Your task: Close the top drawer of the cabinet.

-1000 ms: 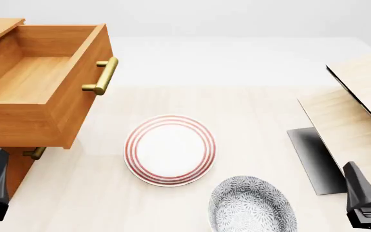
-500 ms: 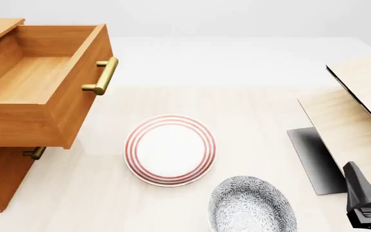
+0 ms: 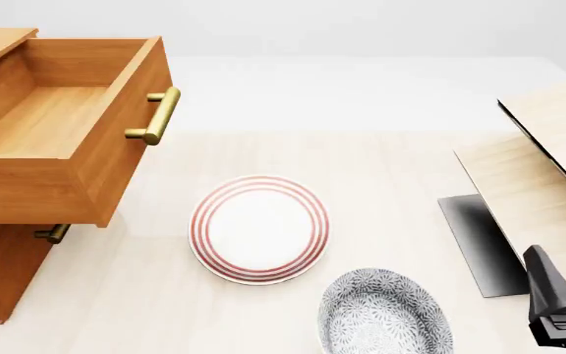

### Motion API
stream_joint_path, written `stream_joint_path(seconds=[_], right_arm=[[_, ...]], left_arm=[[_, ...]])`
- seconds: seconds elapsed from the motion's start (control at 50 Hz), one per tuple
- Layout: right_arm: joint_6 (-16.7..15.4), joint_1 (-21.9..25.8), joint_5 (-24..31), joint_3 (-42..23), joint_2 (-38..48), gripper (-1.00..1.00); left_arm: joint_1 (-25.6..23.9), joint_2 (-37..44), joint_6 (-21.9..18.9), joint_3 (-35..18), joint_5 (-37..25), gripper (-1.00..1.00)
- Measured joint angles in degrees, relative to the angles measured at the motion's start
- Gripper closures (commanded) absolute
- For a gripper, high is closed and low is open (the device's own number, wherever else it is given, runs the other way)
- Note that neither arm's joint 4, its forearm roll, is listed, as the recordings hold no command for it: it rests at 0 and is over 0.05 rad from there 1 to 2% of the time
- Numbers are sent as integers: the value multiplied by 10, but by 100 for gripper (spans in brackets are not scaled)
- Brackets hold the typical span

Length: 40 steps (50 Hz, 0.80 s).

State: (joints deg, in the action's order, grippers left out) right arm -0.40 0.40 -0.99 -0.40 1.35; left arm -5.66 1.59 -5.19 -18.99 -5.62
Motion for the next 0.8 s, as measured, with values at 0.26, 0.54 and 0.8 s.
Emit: stream_joint_path(seconds=[0.26,0.54,0.8], right_arm=[[0,0,-1,0,1,-100],[0,0,-1,0,1,-100],[0,0,-1,0,1,-100]], left_arm=[[-9,61,7,-36,16,-100],[-32,164,5,-79,53,-100],[-57,250,-18,-122,86,-100]])
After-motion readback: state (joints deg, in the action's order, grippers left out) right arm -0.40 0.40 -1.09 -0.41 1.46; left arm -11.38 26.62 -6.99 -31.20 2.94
